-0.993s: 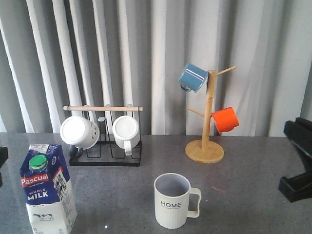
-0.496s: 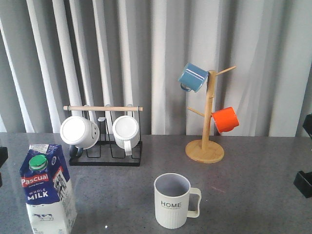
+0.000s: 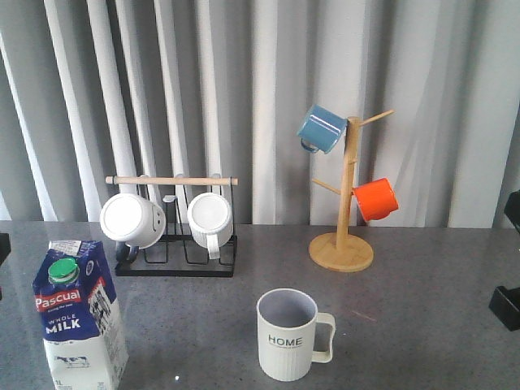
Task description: Place milk next to cup
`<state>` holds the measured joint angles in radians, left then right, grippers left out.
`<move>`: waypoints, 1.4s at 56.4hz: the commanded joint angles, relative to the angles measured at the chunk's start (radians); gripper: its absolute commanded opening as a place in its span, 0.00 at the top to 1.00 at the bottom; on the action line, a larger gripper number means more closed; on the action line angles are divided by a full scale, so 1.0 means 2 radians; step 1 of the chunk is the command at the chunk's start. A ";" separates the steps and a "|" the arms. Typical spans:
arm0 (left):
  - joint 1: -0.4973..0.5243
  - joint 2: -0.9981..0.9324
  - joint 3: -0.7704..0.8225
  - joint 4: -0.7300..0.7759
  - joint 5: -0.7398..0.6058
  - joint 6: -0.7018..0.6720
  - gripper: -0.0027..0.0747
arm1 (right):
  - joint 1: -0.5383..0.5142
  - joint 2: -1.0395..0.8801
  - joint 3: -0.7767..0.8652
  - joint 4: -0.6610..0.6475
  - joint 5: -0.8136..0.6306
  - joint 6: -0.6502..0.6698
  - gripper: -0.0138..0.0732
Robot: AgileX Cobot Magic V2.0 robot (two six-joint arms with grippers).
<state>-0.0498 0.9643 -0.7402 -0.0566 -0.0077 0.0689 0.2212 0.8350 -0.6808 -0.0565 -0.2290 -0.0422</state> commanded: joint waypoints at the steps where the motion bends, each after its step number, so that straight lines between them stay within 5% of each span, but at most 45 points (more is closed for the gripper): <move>1: -0.001 -0.005 -0.017 -0.002 -0.041 -0.004 0.28 | -0.003 -0.003 -0.014 -0.002 -0.035 0.002 0.85; 10: -0.016 -0.005 -0.017 -0.033 -0.053 -0.069 0.23 | -0.003 -0.003 -0.014 -0.002 -0.035 0.002 0.85; 17: -0.034 0.003 -0.017 -0.027 -0.110 -0.070 0.01 | -0.003 -0.003 -0.014 -0.002 -0.035 0.002 0.85; 24: -0.047 0.031 -0.017 -0.028 -0.158 -0.078 0.02 | -0.003 -0.003 -0.014 -0.002 -0.035 0.002 0.85; 66: -0.053 0.205 -0.017 -0.026 -0.203 -0.115 0.05 | -0.003 -0.003 -0.014 -0.002 -0.034 0.002 0.85; 79: -0.052 0.217 -0.017 -0.026 -0.222 -0.108 0.18 | -0.003 -0.003 -0.014 -0.002 -0.035 0.002 0.85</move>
<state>-0.1491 1.4217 -0.7413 -0.1055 -0.3562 -0.1477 0.2212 0.8350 -0.6803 -0.0565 -0.2282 -0.0422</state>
